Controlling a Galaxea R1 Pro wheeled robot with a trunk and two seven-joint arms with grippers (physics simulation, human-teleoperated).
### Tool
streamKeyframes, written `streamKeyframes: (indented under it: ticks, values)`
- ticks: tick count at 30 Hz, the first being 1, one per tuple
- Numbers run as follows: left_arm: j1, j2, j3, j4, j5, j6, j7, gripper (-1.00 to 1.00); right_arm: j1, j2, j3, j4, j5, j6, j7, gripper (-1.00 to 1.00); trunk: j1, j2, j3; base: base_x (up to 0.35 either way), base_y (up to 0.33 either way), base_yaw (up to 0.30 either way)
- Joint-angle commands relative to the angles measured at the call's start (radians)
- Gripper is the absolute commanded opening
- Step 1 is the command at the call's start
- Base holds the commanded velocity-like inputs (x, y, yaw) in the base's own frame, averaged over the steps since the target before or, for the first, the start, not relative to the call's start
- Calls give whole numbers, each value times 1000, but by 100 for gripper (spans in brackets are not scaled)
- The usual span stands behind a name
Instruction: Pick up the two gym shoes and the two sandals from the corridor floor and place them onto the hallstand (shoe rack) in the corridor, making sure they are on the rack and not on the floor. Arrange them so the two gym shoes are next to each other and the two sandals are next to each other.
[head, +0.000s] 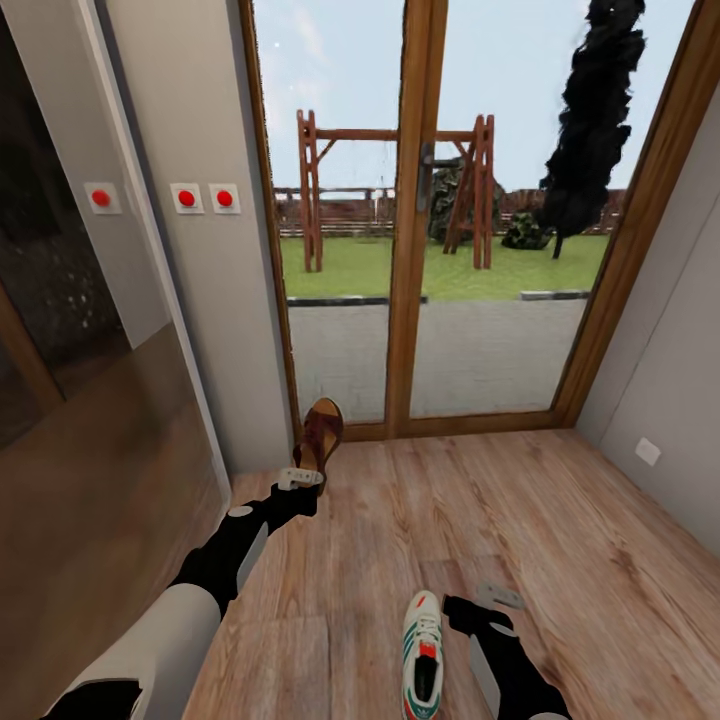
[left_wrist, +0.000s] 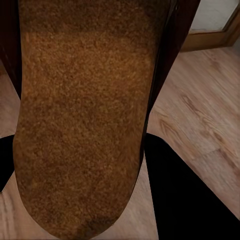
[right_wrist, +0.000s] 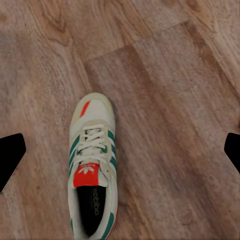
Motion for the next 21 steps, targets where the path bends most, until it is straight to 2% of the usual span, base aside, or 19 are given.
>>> streamKeyframes:
  ticks: [1, 21]
  values:
    - [0, -1, 8, -2, -13, 5, -9, -100, 0, 1, -5, -2, 10, 7, 1, 100, 0, 0, -1, 114, 117, 0]
    - [0, -1, 8, -2, -13, 4, -9, -100, 0, 1, -5, -3, 10, 7, 1, 100, 0, 0, -1, 43, 39, 0]
